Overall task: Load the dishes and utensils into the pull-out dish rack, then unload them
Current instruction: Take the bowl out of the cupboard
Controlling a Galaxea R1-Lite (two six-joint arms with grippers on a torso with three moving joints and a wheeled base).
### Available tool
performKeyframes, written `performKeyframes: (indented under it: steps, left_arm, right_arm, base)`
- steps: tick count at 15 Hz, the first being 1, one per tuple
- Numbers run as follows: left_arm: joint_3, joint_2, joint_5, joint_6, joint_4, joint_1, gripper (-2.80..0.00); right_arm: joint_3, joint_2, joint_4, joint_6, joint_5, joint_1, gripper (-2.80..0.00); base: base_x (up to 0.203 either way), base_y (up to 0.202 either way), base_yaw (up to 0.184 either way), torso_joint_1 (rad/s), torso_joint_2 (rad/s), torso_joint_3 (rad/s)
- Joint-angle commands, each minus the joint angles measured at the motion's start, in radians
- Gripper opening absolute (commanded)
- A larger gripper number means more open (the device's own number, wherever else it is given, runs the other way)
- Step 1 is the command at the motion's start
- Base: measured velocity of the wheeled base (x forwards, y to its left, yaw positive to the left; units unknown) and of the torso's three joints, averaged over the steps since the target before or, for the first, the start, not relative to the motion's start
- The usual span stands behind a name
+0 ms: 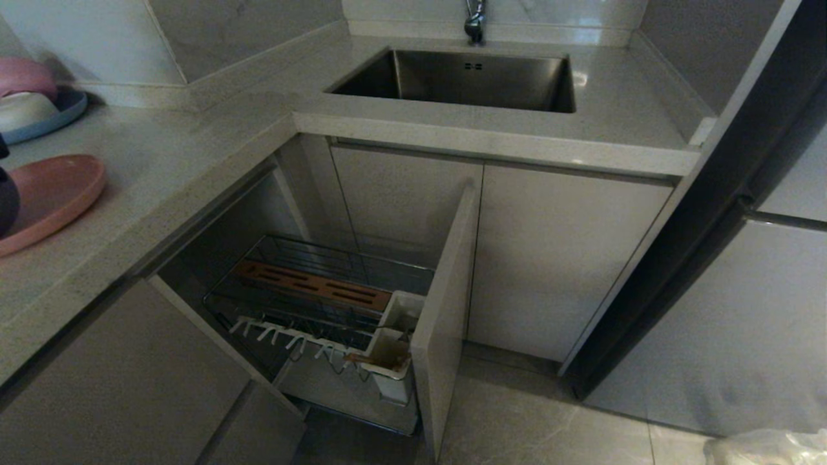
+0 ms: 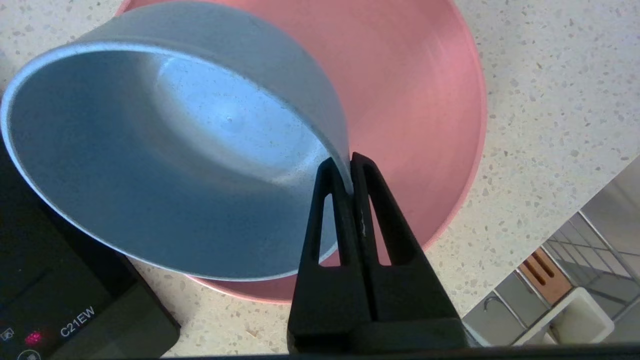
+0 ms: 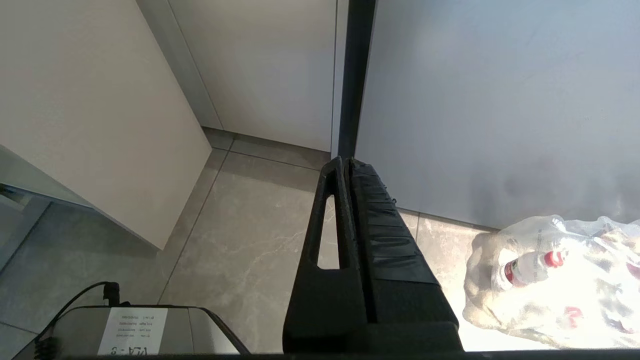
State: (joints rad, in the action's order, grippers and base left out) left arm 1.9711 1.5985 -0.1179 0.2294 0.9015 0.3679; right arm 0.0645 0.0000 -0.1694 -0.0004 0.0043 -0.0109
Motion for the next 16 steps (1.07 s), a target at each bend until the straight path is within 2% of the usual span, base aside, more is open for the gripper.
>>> performKeyframes:
  steps: [1,7,11,13,15,16]
  left_arm:
    - [-0.001,0.001,-0.002,0.002,0.005,0.000,0.00]
    - [0.000,-0.001,-0.003,0.005,-0.002,0.001,0.00]
    - [-0.003,-0.058,-0.016,0.022,-0.059,0.001,0.00]
    - [-0.040,-0.150,-0.015,0.057,-0.137,-0.019,0.00]
    - [-0.073,-0.249,-0.013,0.145,-0.248,-0.049,0.00]
    - [-0.090,-0.294,-0.011,0.191,-0.294,-0.065,-2.80]
  right_arm:
    - [0.000,0.000,-0.001,0.000,0.000,0.000,-2.80]
    - [0.000,0.000,-0.001,-0.001,0.000,0.000,-2.80]
    - [0.000,0.000,-0.001,-0.001,0.000,0.000,-2.80]
    - [0.000,0.000,-0.001,-0.001,0.000,0.000,-2.80]
    - [0.000,0.000,-0.001,-0.001,0.000,0.000,-2.80]
    - [0.000,0.000,-0.001,0.000,0.000,0.000,-2.80]
  base:
    - [0.000,0.000,0.000,0.000,0.00,0.000]
    - [0.000,0.000,0.000,0.000,0.00,0.000]
    - [0.000,0.000,0.000,0.000,0.00,0.000]
    - [0.000,0.000,0.000,0.000,0.00,0.000]
    - [0.000,0.000,0.000,0.000,0.00,0.000]
    - [0.000,0.000,0.000,0.000,0.00,0.000]
